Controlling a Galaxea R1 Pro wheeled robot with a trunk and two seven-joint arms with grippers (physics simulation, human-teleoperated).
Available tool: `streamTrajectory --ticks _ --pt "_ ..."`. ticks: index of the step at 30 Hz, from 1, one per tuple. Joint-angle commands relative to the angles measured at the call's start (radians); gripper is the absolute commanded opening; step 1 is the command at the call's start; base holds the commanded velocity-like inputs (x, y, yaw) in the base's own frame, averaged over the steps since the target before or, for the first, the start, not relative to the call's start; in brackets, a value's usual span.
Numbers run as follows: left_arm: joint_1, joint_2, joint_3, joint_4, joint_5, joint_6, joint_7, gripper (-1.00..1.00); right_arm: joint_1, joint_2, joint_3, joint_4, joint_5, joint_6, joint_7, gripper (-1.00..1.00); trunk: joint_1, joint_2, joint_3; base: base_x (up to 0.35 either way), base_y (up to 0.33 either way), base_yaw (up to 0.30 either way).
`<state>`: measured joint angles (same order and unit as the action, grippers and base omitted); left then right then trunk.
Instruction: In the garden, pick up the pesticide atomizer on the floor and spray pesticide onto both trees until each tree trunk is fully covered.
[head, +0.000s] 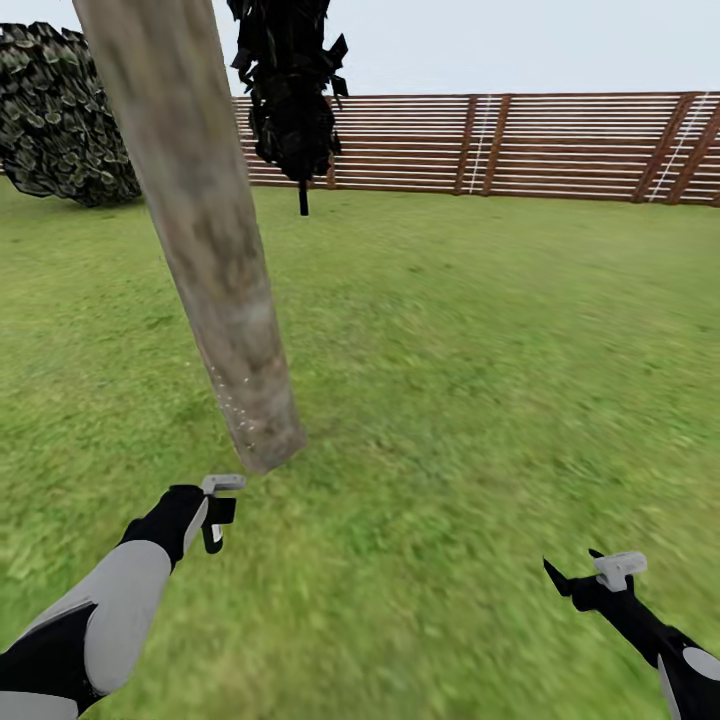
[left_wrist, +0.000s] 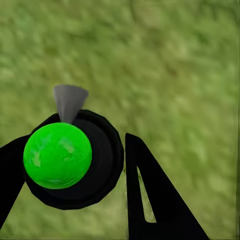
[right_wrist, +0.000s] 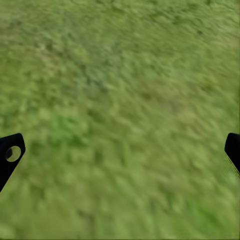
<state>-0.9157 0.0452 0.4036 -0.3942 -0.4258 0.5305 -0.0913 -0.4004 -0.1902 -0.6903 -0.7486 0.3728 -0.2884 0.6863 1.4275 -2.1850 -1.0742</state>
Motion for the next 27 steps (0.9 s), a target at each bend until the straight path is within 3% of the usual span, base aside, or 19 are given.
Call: streamTrajectory --ticks 1,9,27 --pt "0.0 0.0 0.0 0.0 -0.001 0.0 0.0 -1.0 0.0 0.0 0.0 0.0 0.0 0.0 0.0 1.0 0.0 0.0 0.0 0.208 -0.278 0.164" --pt "0.0 -0.002 -0.001 0.0 -0.001 0.0 -0.001 -1.0 0.0 0.0 0.0 0.0 0.0 0.0 0.001 1.0 0.0 0.0 0.0 0.26 -0.218 0.047" --pt "0.0 -0.002 0.001 -0.001 0.001 0.0 0.0 -1.0 0.0 0.0 0.0 0.0 0.001 0.0 0.001 1.0 0.0 0.0 0.0 0.06 -0.315 0.246"
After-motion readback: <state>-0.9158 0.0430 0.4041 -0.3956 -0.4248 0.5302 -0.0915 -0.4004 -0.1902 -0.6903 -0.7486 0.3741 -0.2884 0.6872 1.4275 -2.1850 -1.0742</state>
